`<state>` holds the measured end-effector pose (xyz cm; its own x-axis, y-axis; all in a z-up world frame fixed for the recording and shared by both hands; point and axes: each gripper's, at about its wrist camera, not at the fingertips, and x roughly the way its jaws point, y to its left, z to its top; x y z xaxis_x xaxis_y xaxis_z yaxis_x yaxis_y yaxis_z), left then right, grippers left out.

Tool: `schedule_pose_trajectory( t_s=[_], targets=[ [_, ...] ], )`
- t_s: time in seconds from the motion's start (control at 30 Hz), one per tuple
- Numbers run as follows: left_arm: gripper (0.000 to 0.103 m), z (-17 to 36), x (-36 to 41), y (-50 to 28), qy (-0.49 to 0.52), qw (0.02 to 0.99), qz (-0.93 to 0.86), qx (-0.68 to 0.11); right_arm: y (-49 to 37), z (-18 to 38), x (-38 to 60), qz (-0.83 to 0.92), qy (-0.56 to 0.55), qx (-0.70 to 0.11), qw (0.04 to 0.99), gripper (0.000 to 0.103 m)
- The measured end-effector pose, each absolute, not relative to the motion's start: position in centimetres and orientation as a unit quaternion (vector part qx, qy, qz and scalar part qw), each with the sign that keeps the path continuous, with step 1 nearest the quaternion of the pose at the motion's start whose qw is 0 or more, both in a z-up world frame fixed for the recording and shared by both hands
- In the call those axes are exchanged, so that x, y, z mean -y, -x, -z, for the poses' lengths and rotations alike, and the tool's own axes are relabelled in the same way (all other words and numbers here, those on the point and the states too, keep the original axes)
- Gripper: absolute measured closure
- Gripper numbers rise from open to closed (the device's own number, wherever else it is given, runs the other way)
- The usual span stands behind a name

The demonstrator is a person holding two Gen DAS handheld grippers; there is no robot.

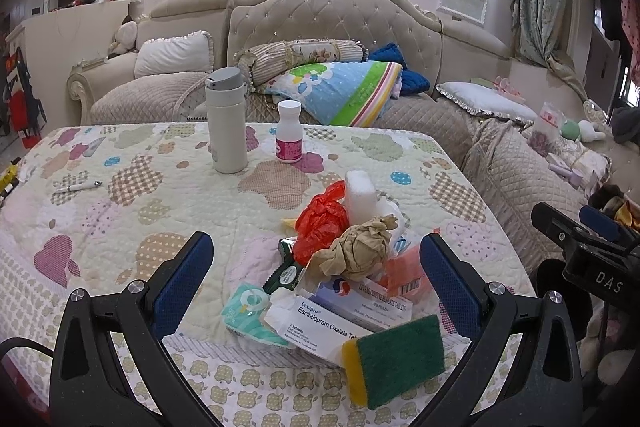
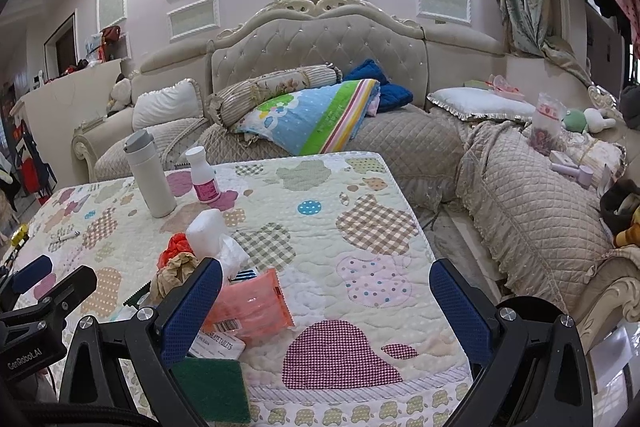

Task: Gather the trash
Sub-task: 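Approach the yellow-green sponge with the left tool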

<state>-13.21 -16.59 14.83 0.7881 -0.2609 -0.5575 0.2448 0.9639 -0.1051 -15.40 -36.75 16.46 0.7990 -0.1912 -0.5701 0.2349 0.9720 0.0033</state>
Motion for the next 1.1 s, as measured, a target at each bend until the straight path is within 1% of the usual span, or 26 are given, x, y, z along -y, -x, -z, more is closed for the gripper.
schedule_pose_trajectory(
  t_s=[1.1],
  targets=[
    [0.000, -14.10, 16.46, 12.70, 0.017, 0.942, 0.130, -0.310, 15.14, -15.78, 36.55, 0.109, -0.038, -0.315, 0.942, 0.000]
  ],
)
